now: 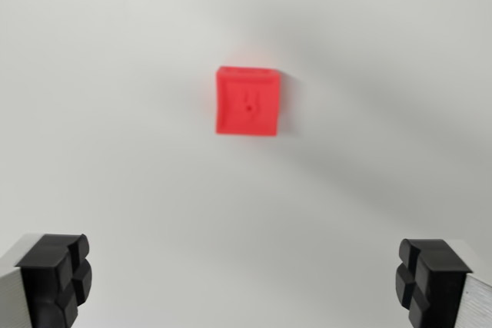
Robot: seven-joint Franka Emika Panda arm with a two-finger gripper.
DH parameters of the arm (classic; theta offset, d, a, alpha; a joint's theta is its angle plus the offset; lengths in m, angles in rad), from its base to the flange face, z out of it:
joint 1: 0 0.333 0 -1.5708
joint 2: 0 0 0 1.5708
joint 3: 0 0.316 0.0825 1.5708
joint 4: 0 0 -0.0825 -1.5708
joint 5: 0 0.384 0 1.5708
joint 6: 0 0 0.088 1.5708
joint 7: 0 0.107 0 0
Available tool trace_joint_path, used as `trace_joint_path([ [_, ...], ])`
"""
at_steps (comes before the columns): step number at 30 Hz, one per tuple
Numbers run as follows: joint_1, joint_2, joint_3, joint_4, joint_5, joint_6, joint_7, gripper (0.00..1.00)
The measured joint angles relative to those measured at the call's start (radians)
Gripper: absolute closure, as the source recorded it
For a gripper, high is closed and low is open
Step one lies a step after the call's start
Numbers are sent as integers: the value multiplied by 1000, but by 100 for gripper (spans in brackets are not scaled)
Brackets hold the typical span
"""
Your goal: Destack cube
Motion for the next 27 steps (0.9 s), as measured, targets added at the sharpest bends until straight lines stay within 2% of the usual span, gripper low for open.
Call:
trace_joint_path([
  [12,0,-28,0,34,0,-63,0,0],
  [27,0,-32,0,40,0,-74,-1,0],
])
